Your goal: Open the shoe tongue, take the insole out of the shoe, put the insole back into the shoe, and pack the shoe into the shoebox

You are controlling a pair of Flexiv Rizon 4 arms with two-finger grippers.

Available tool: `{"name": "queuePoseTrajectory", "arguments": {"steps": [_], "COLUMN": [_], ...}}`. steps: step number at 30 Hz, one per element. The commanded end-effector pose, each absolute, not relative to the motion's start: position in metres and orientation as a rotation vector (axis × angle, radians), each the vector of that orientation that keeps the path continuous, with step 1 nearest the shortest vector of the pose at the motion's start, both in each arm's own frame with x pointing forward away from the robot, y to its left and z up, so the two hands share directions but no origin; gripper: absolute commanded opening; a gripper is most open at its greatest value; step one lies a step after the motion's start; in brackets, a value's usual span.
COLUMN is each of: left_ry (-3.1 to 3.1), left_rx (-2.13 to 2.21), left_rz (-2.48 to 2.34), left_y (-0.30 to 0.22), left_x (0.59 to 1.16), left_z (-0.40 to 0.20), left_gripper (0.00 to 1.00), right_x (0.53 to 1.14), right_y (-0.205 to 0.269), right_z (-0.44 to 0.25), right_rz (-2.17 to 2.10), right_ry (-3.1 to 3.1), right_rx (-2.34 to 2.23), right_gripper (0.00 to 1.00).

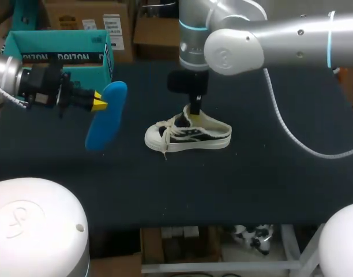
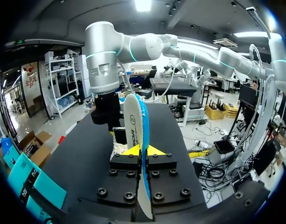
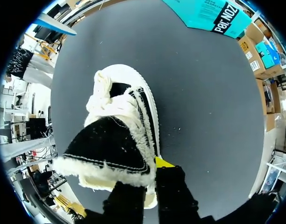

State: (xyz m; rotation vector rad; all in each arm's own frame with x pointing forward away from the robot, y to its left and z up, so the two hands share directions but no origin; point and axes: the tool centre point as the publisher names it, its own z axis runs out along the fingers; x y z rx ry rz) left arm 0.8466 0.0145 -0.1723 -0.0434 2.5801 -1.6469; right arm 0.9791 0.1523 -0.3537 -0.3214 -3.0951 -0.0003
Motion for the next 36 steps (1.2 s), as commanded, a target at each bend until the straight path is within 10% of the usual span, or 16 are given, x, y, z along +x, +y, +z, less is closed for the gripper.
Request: {"name": "queuePoseTrajectory", "arguments": {"steps": [1, 36], "left_ry": [2.6, 2.711], "left_rx": [-0.009, 0.654], "left_rz": [-1.669, -1.818], "left_y": [0.011, -0.073], "left_x": [0.863, 0.989], "left_z": [-0.173, -0.129], "left_gripper": [0.0, 0.0], "right_x": [0.975, 0.905], "right_y": [0.151, 0.185], "right_z": [-0.354, -0.32], "right_rz": [-0.01, -0.335], "right_ry": [-3.1, -2.661], "right_rx": [-0.352, -1.57], "right_gripper": [0.0, 0.0]}}
